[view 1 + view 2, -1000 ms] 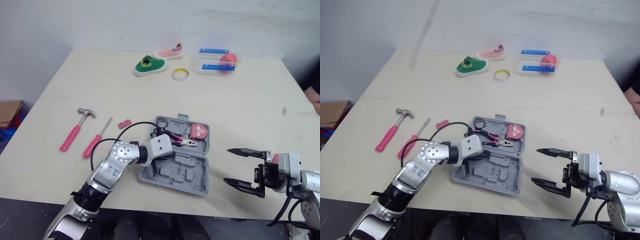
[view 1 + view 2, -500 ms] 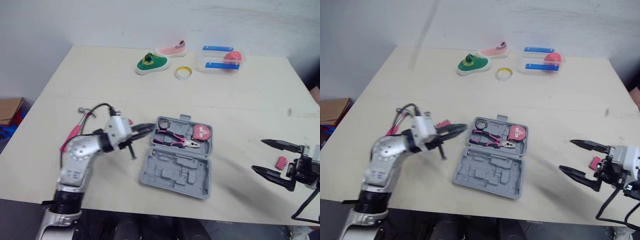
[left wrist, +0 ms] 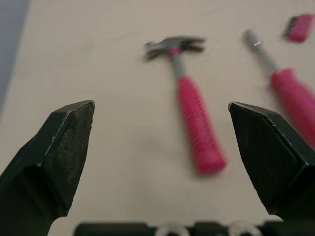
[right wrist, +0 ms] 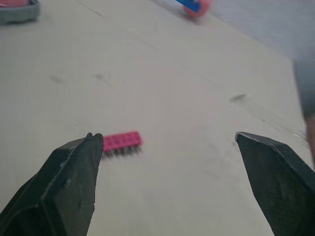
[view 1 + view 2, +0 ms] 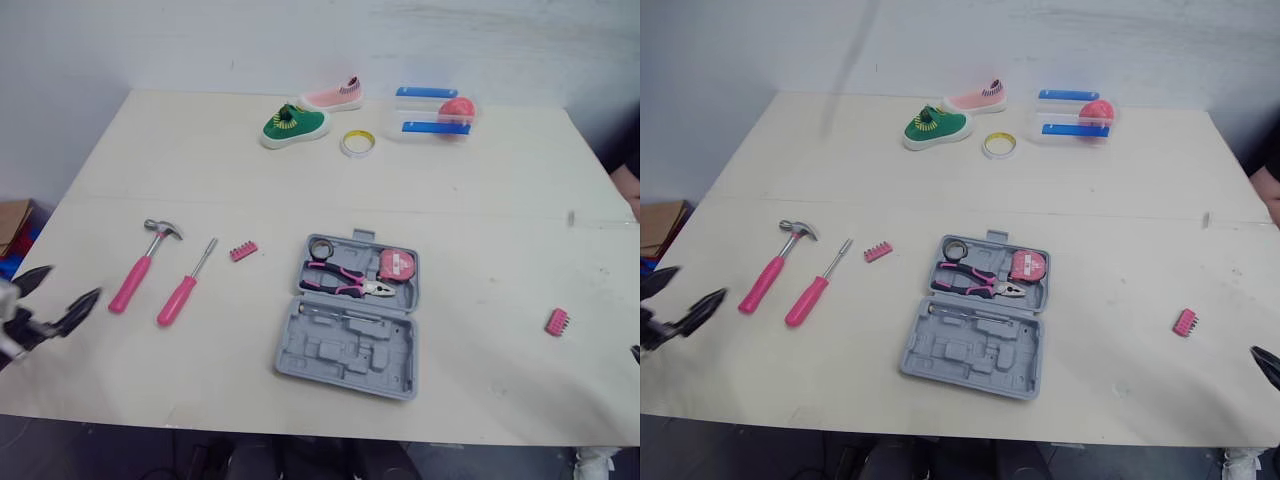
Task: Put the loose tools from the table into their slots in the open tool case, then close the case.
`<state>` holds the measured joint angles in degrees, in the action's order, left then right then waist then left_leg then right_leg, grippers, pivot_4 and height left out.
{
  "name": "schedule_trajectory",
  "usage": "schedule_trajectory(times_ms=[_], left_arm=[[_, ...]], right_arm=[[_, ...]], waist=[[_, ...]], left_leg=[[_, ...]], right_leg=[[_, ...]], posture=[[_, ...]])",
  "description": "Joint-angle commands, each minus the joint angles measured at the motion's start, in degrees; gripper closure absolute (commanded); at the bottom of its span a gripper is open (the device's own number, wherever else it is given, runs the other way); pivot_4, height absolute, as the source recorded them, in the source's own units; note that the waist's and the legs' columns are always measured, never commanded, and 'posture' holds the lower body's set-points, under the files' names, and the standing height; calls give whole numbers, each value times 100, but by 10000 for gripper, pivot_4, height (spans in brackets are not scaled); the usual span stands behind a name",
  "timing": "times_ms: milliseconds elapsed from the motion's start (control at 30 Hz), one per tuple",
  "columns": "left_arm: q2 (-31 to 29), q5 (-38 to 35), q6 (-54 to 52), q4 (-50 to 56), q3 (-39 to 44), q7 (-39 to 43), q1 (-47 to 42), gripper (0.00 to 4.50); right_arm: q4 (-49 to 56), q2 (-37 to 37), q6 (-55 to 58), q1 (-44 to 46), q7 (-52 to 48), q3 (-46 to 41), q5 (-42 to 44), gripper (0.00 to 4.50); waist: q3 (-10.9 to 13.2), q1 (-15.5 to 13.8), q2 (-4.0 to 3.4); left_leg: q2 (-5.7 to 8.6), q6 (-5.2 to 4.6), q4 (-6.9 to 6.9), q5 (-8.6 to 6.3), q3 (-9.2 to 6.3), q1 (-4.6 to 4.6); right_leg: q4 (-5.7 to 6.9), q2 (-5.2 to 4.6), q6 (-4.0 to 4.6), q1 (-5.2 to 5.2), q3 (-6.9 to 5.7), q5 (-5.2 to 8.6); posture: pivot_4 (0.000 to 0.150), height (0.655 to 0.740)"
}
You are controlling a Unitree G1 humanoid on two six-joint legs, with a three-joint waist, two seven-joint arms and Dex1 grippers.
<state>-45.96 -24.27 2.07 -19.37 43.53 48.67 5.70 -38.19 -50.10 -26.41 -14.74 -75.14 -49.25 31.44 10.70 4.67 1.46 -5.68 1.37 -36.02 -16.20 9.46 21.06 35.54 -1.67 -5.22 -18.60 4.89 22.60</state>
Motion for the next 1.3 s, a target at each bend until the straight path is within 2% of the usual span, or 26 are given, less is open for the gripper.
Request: schedule_trajectory(times_ms=[33, 167, 467, 567, 700, 867, 1067, 1167, 1300], left_arm=[[-271, 67, 469, -723, 449, -158, 97, 640], [-375, 62, 714, -1254, 577, -307, 230, 640], [-248, 26, 888, -824, 378, -347, 298, 640], [-167, -97, 657, -392, 245, -332, 250, 640], [104, -138, 399, 401, 89, -610, 270, 640], [385, -585, -716, 1752, -72, -803, 547, 640], [215, -937, -2953, 2510, -450, -1693, 182, 640], [-168, -672, -3623, 2291, -991, -1774, -297, 640], [-609, -234, -3909, 1563, -1640, -1684, -993, 640]], right_arm=[[-384, -185, -335, -170, 99, -264, -34, 0], [-621, -205, -625, -255, 252, -254, -100, 0], [-282, -24, -361, 142, 500, 122, 44, 0], [414, 210, -131, 216, 226, 551, 111, 0], [1612, 684, 158, 458, 388, 1137, 213, 0], [3056, 1101, 821, 790, 739, 1775, 493, 0], [4411, 1537, 1323, 1086, 697, 2841, 649, 0], [4829, 1666, 1410, 1235, 470, 3419, 636, 0], [5068, 1797, 1552, 1484, 410, 3802, 672, 0]], waist=[[0, 6, 0], [-2, 28, -2], [-5, 32, 4], [-6, 26, 5], [-7, 25, 7], [-3, 26, 0], [-5, -13, 4], [-3, -42, 6], [0, -55, 11]], left_leg=[[1, 21, 1, -14, -1, 0], [3, 24, 5, -24, 1, -3], [-3, 28, 3, -25, 4, -3], [-3, 26, 2, -24, 5, -2], [-10, 30, 1, -19, 1, -2], [-10, 7, -3, -3, 10, 2], [-11, 14, -5, 15, -12, 6], [-4, 9, -11, 20, -17, 11], [-1, 10, -13, 28, -15, 9]], right_leg=[[2, -5, 1, 1, -2, 0], [4, -11, 15, 0, -4, 7], [12, -1, 16, -3, -6, 8], [12, -1, 15, -3, -5, 8], [19, 9, 11, -2, -7, 6], [34, 12, 7, -16, 3, 5], [46, 19, 6, -16, -8, 5], [49, 15, 2, -15, -17, 3], [53, 15, -1, -17, -20, 1]], posture=[[1500, 7400], [1500, 7400], [1500, 7400], [1500, 7400], [1500, 7400], [1500, 7400], [1500, 7400], [1500, 7400], [1500, 7400]])
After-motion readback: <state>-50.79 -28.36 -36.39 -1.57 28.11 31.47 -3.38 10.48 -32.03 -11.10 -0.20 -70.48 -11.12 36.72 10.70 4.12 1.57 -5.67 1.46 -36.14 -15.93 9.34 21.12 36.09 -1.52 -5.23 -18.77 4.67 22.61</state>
